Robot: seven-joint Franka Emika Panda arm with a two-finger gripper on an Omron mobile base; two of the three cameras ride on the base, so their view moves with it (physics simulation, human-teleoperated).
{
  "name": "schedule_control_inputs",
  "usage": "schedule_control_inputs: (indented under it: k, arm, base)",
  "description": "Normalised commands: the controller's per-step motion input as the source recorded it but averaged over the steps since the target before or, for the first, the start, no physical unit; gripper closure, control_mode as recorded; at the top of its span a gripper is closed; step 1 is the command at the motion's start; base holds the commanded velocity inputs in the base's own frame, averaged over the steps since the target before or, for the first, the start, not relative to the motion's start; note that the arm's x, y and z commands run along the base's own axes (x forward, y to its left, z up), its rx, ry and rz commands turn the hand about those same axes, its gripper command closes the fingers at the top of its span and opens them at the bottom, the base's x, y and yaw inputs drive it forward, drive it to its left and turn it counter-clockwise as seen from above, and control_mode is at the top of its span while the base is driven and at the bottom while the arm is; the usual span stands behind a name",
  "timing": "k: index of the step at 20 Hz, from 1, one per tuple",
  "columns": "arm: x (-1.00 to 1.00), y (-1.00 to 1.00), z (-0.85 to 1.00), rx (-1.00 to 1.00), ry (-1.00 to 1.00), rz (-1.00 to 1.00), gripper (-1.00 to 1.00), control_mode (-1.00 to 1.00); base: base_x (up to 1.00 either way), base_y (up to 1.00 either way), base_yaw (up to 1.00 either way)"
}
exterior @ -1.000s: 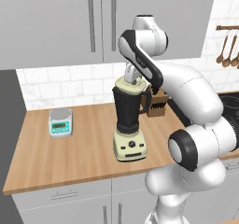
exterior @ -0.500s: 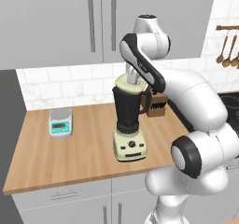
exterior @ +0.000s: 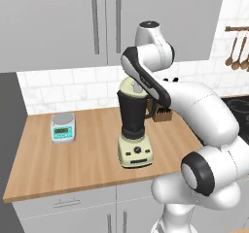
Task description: Close the lid blender by securely placing the lid on top.
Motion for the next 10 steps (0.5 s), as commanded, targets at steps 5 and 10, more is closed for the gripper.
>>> schedule_control_inputs:
  k: [5,10]
  arm:
    - [0.0,0.0,-0.11,0.0,0.2,0.07,1.0,-1.0]
    - [0.09,0.05,-0.13,0.0,-0.05,-0.01,1.0,-1.0]
  base:
    - [0.0,0.0,0.0]
    - [0.0,0.0,0.0]
